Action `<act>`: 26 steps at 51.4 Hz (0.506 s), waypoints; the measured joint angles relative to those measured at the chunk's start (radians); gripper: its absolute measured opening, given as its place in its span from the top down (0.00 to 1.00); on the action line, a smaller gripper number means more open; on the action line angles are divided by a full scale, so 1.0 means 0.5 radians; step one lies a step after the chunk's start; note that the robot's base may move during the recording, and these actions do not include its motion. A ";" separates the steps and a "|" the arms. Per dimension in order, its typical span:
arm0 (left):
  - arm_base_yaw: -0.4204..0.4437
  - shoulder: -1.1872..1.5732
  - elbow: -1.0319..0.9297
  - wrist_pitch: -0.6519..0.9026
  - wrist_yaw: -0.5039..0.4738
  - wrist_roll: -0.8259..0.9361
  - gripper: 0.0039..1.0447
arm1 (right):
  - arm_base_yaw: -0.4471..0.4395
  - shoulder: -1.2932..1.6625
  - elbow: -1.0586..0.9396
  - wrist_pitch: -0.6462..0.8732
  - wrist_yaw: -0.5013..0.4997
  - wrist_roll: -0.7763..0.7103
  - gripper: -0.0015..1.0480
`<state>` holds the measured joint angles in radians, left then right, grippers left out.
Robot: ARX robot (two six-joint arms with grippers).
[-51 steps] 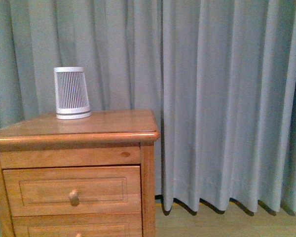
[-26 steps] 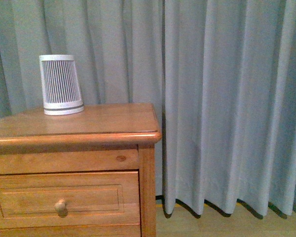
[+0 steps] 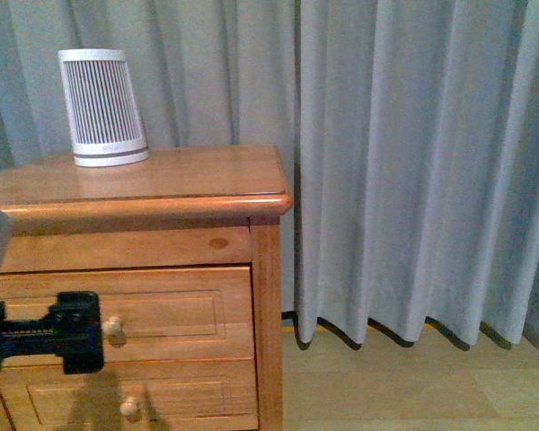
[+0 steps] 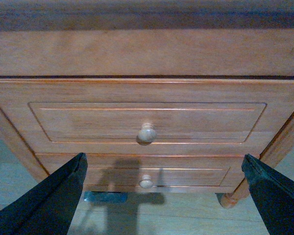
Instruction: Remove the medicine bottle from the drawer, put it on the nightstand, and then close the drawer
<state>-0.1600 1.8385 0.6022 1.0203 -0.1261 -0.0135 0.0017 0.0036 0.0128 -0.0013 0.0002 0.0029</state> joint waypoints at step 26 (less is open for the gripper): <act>0.009 0.696 0.474 0.224 0.067 0.195 0.06 | 0.000 0.000 0.000 0.000 0.000 0.000 0.07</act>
<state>-0.1555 2.1864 0.8391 1.1324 -0.0925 0.0837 0.0017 0.0036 0.0128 -0.0013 0.0002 0.0029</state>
